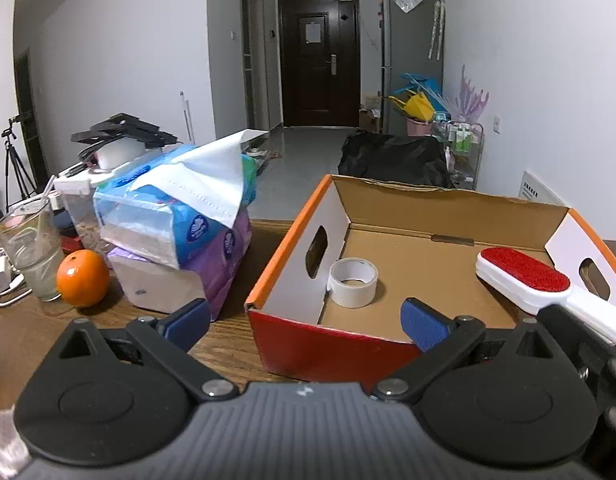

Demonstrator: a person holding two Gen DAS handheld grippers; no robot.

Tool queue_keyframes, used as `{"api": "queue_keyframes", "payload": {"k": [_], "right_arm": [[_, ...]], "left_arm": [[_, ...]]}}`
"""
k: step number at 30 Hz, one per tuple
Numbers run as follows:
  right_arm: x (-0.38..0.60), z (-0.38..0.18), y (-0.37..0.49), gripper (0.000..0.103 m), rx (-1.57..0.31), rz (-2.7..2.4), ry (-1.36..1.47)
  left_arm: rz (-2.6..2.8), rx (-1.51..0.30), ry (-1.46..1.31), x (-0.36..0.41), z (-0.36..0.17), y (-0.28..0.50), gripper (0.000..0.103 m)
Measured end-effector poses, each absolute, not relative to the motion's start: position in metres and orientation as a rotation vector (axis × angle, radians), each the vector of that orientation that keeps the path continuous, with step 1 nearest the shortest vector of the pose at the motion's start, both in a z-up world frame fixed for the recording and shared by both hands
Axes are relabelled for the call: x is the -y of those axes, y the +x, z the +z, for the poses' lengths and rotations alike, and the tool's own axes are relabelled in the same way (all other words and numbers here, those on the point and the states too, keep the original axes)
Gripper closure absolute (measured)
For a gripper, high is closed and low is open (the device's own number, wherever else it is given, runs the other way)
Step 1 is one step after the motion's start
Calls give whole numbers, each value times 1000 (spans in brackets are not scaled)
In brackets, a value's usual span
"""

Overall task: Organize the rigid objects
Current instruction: 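Open the left tool to drop the tape roll in the box while the right tool releases the brush there, then withdraw both open tools from the cardboard box back over the table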

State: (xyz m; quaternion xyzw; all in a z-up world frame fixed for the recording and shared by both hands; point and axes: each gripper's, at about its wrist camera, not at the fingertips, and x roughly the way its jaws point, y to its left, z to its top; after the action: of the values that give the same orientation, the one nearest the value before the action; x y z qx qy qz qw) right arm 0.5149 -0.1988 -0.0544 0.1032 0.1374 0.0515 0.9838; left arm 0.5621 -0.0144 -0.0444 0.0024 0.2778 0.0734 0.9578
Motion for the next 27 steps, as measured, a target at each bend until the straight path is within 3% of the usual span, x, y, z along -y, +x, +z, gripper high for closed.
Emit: {"api": "queue_keyframes", "payload": {"k": [27], "right_arm": [[191,-61,416,0,-279,122,269]], "left_arm": [[120,-544,-108,-8,-45,446,0]]}}
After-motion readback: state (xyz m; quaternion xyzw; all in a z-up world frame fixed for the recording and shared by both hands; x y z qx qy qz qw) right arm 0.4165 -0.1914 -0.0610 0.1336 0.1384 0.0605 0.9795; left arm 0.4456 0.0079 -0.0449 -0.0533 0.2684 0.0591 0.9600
